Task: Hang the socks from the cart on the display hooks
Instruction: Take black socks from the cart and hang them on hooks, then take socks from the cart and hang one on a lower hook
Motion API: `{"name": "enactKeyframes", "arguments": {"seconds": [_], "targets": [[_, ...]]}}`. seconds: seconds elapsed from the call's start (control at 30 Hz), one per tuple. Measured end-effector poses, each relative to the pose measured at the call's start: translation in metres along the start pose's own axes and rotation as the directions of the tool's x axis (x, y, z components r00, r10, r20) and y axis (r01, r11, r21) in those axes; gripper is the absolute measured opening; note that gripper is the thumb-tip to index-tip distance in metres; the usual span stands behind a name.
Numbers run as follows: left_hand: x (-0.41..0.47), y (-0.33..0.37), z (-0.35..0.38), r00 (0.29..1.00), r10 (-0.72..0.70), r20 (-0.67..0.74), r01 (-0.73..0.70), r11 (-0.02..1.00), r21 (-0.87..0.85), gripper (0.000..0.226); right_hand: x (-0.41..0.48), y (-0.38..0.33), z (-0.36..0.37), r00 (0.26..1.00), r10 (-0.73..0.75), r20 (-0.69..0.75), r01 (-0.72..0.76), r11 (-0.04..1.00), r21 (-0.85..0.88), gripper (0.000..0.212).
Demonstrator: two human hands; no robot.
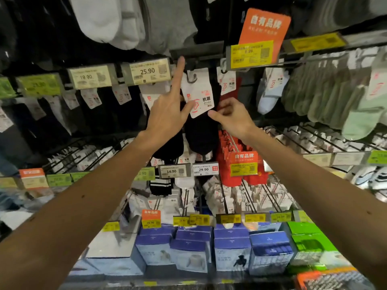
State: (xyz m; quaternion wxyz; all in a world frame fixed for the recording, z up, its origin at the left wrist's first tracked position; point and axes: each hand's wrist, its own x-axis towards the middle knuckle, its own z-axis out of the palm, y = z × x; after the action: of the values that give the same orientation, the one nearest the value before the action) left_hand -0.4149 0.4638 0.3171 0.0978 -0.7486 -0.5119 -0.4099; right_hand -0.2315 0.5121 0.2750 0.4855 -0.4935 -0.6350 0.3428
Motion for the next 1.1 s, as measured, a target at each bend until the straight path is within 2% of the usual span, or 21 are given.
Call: {"name": "enactKeyframes", "arguments": {"seconds": [0.1,0.17,0.3,0.37,0.47,0.53,0.6,0.7,0.77,0.83,0.9,0.97,1.03,1.1], "targets": [[-0.019,0.003,-0.015,0.997,0.048,0.054,-0.053,0.994,0.094,0.045,-0.034,0.006,-0.013,1.000,0.007,-0.026,-0.008,0.999,-0.037,0.033],[-0.027,0.009,-0.028,0.994,0.028,0.102,-0.042,0.990,0.133,0.015,-0.066,0.012,-0.023,1.000,0.009,-0.018,-0.010,1.000,-0.022,0.022],[-0.049,0.044,-0.031,0.944,0.091,0.318,-0.088,0.996,-0.024,0.034,-0.151,0.031,-0.044,0.998,-0.005,-0.055,-0.002,0.992,-0.124,0.017],[-0.064,0.067,-0.018,0.843,0.225,0.488,-0.214,0.974,-0.079,0.031,-0.203,0.044,-0.055,0.993,0.027,-0.113,-0.053,0.971,-0.233,0.016],[-0.095,0.098,0.025,0.609,0.423,0.671,-0.456,0.879,-0.141,0.020,-0.288,0.082,-0.068,0.969,0.160,-0.190,-0.220,0.909,-0.355,0.025],[-0.126,0.125,0.064,0.494,0.491,0.718,-0.480,0.842,-0.245,0.024,-0.344,0.118,-0.079,0.930,0.280,-0.240,-0.355,0.856,-0.377,0.040],[-0.168,0.160,0.106,0.410,0.474,0.779,-0.406,0.860,-0.310,0.020,-0.395,0.152,-0.091,0.848,0.427,-0.314,-0.521,0.780,-0.346,0.048],[-0.244,0.216,0.176,0.201,0.430,0.880,-0.330,0.876,-0.352,0.022,-0.460,0.192,-0.119,0.658,0.619,-0.428,-0.750,0.592,-0.296,0.036],[-0.292,0.251,0.219,0.088,0.448,0.889,-0.262,0.872,-0.414,0.018,-0.498,0.218,-0.140,0.551,0.690,-0.471,-0.833,0.490,-0.257,0.027],[-0.330,0.283,0.256,0.006,0.453,0.892,-0.206,0.873,-0.442,0.015,-0.532,0.240,-0.163,0.445,0.719,-0.534,-0.891,0.413,-0.188,0.025],[-0.360,0.311,0.289,-0.067,0.435,0.898,-0.130,0.889,-0.440,0.013,-0.562,0.260,-0.185,0.340,0.719,-0.605,-0.930,0.354,-0.102,0.022],[-0.384,0.338,0.318,-0.107,0.402,0.910,-0.048,0.912,-0.408,0.015,-0.586,0.279,-0.209,0.265,0.718,-0.643,-0.955,0.288,-0.072,0.018],[-0.406,0.362,0.348,-0.135,0.360,0.923,0.036,0.933,-0.359,0.010,-0.606,0.297,-0.235,0.214,0.704,-0.677,-0.970,0.232,-0.066,0.020],[-0.426,0.386,0.372,-0.172,0.305,0.937,0.128,0.950,-0.286,0.021,-0.620,0.311,-0.261,0.176,0.663,-0.728,-0.980,0.188,-0.065,0.031]]}}
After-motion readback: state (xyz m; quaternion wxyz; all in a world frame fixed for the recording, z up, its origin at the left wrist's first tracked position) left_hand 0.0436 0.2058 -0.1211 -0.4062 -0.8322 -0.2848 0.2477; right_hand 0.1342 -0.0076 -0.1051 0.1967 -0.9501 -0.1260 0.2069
